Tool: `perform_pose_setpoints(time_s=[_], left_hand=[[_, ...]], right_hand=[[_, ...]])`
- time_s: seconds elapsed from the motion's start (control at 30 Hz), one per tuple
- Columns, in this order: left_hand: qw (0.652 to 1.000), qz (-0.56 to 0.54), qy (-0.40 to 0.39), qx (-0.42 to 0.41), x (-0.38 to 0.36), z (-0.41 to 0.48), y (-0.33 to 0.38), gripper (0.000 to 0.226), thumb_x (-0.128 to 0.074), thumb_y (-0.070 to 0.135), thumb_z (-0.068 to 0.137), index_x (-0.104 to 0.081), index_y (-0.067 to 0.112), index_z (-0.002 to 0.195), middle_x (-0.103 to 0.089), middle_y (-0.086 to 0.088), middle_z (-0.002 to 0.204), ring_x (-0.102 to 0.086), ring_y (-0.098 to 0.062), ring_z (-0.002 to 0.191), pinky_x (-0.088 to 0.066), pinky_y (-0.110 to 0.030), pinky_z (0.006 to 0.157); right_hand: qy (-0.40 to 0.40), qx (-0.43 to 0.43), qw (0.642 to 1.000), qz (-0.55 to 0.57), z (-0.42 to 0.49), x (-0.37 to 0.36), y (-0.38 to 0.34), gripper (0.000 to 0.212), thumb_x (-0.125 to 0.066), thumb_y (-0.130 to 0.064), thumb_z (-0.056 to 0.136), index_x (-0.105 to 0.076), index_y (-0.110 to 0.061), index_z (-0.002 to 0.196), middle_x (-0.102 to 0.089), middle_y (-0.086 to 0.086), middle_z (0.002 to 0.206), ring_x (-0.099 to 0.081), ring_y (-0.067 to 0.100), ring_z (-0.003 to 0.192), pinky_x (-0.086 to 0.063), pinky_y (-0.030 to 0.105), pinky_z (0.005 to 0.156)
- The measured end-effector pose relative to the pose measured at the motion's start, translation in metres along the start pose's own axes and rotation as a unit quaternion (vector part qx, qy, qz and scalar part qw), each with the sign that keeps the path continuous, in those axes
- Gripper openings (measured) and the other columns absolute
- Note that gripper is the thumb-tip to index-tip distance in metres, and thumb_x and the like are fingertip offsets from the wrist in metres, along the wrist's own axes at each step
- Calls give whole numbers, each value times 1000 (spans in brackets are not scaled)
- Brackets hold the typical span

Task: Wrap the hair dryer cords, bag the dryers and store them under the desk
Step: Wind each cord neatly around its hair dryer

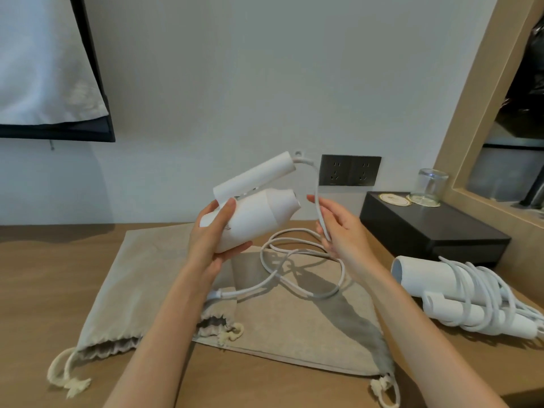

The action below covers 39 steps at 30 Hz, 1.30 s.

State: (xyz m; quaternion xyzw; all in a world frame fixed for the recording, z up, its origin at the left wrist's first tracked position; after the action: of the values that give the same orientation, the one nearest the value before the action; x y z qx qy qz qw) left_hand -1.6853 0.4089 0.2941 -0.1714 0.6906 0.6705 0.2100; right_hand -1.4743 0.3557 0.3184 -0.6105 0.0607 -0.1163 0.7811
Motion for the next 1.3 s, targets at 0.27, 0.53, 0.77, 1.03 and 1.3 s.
perform_pose_setpoints(time_s=[0.27, 0.53, 0.77, 1.03, 1.3], left_hand=[[992, -86, 62, 62, 3, 1, -6, 49, -73, 38, 77, -55, 23, 120, -58, -3, 107, -63, -21, 92, -56, -31, 51], [978, -141, 44, 147, -10, -9, -15, 35, -75, 43, 73, -59, 22, 97, -58, -5, 105, -62, -23, 93, -59, -31, 53], [987, -126, 84, 47, -6, -5, -18, 51, -73, 38, 78, -52, 22, 123, -55, -6, 119, -60, -23, 101, -58, -31, 56], [978, 114, 76, -157, -5, -7, -4, 53, -79, 24, 74, -52, 33, 119, -49, 8, 111, -56, -16, 99, -59, -33, 57], [975, 189, -24, -114, -14, -9, -12, 43, -80, 21, 72, -59, 38, 105, -56, 8, 106, -62, -16, 94, -59, -36, 55]], right_hand=[[-35, 154, 831, -534, -3, 2, 7, 74, -50, -12, 96, -3, -31, 150, -54, 0, 110, -58, 14, 90, -55, 27, 81], [-85, 139, 718, -677, -4, -3, 30, 92, -56, -8, 91, 13, -25, 151, -50, 10, 128, -57, 21, 105, -53, 33, 85], [-142, 236, 605, -747, -21, -31, 7, 68, -44, -7, 96, -9, -26, 151, -52, 10, 114, -62, 29, 89, -53, 37, 72], [-191, 239, 750, -587, -29, -13, -35, 20, -46, -25, 99, -59, -21, 113, -56, -6, 107, -51, 11, 98, -44, 31, 87], [-175, 143, 878, -422, -15, 22, -51, 28, -66, -35, 85, -47, -31, 105, -60, -8, 88, -57, 7, 76, -50, 23, 72]])
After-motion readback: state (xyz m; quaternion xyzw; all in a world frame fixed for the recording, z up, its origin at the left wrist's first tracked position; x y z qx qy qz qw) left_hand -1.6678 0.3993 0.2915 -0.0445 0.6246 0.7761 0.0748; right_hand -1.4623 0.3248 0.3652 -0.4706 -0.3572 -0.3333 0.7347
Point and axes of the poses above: each hand's wrist, its own z-axis towards the middle knuckle, its own x-axis out of the back of the hand, y = z × x, the point moved 3 cm from there along z, towards the middle knuckle
